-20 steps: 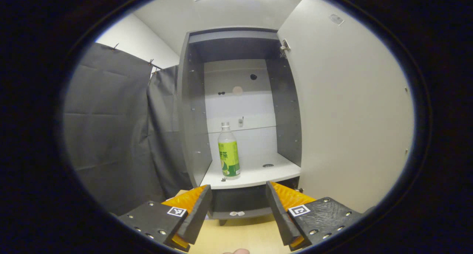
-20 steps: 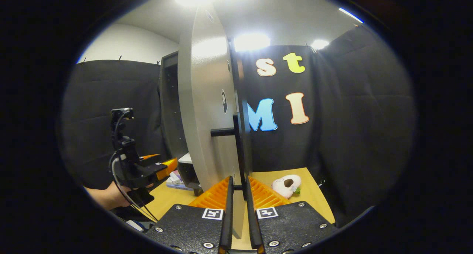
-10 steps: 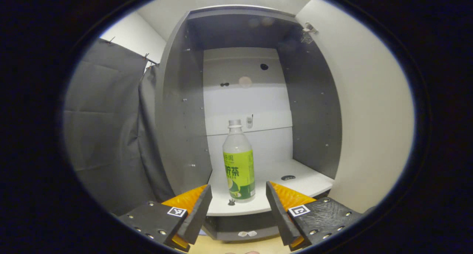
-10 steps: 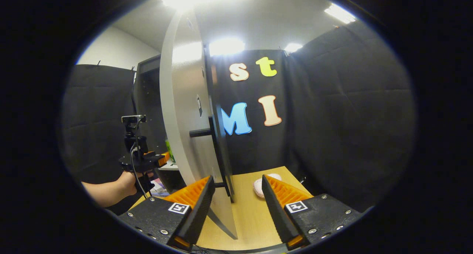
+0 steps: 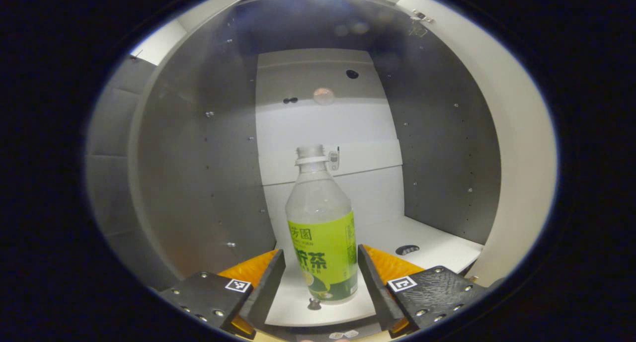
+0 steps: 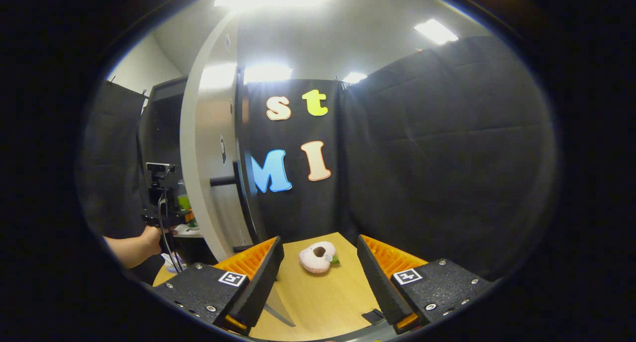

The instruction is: Open the cabinet door with the right hand, grasp the bottle in the cabinet with the left hand and place it on the coaster, then close the cabinet door with the right hand.

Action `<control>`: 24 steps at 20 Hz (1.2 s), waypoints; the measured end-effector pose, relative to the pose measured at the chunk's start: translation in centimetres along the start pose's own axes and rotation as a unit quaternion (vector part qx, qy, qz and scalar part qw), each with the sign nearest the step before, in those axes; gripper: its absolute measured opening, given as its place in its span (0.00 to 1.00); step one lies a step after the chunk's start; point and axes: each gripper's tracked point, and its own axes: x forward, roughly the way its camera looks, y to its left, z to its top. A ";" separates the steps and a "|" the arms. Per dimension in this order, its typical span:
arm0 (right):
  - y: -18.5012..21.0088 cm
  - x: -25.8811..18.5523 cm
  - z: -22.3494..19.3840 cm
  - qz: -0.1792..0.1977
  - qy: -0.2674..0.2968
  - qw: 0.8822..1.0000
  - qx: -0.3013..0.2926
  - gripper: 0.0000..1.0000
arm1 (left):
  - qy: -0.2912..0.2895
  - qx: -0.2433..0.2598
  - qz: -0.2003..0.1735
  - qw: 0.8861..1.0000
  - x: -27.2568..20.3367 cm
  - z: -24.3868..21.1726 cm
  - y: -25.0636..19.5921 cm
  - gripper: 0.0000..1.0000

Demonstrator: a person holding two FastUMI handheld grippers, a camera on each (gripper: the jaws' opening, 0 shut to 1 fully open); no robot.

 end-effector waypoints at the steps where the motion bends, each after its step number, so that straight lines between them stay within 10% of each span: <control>1: -0.3 0.0 -0.5 -0.010 0.005 1.000 -0.010 0.92 | -0.004 -0.003 0.002 1.000 0.7 0.2 0.3 0.84; 13: -1.5 1.6 -1.1 -0.036 0.009 0.999 -0.010 0.89 | -0.019 -0.009 0.046 0.999 -0.1 1.1 2.1 0.65; 24: -1.6 6.1 -1.4 0.089 0.013 0.996 -0.025 0.92 | -0.055 -0.010 0.084 0.995 -15.2 5.8 2.0 0.67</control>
